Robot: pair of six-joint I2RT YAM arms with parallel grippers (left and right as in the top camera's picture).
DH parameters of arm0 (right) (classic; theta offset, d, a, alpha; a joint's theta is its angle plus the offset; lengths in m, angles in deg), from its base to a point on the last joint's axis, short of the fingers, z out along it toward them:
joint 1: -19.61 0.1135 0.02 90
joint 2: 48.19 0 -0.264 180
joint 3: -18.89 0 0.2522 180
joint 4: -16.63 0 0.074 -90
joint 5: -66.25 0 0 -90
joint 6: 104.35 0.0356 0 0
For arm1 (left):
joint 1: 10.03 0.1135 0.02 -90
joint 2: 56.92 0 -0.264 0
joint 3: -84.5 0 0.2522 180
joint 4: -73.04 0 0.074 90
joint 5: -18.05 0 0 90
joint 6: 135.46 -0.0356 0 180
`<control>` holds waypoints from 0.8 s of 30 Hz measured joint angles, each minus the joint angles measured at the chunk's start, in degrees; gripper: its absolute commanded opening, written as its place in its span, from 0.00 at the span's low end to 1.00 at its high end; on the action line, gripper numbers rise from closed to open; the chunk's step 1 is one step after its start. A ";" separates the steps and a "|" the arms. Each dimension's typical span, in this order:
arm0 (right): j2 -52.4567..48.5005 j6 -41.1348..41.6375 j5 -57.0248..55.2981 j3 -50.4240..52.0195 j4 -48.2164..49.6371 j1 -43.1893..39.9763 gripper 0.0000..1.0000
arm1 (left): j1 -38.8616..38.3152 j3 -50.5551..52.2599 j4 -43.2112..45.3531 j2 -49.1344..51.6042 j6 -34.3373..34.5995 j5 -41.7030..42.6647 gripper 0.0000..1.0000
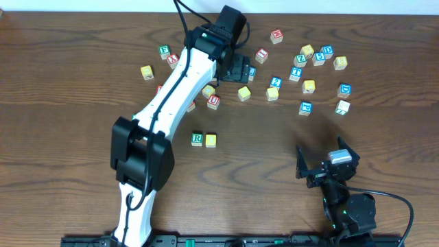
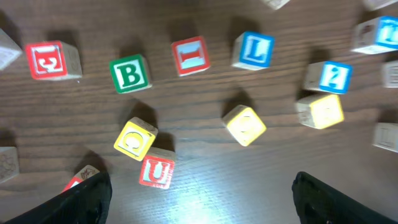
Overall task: Spell out ROBOT
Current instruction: 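Reach the left gripper to the green B block and grasp it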
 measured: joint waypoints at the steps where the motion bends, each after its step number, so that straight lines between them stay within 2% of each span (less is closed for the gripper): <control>1: 0.00 0.00 0.00 0.00 0.00 0.00 0.99 | 0.94 0.00 -0.04 1.51 0.02 0.35 0.92; 8: 0.00 0.00 0.00 0.00 0.00 0.00 0.99 | 8.26 0.00 0.44 4.20 0.02 4.70 0.93; 15: 0.00 0.00 0.00 0.00 -0.02 0.00 0.99 | 8.22 -0.22 2.91 5.20 0.04 5.31 0.93; 20: 0.00 0.00 0.00 0.00 0.00 0.00 0.99 | 8.22 -0.26 4.46 12.46 0.50 6.23 0.93; 24: 0.00 0.00 0.00 0.00 0.00 0.00 0.99 | 8.13 -0.26 6.29 13.14 0.76 6.62 0.93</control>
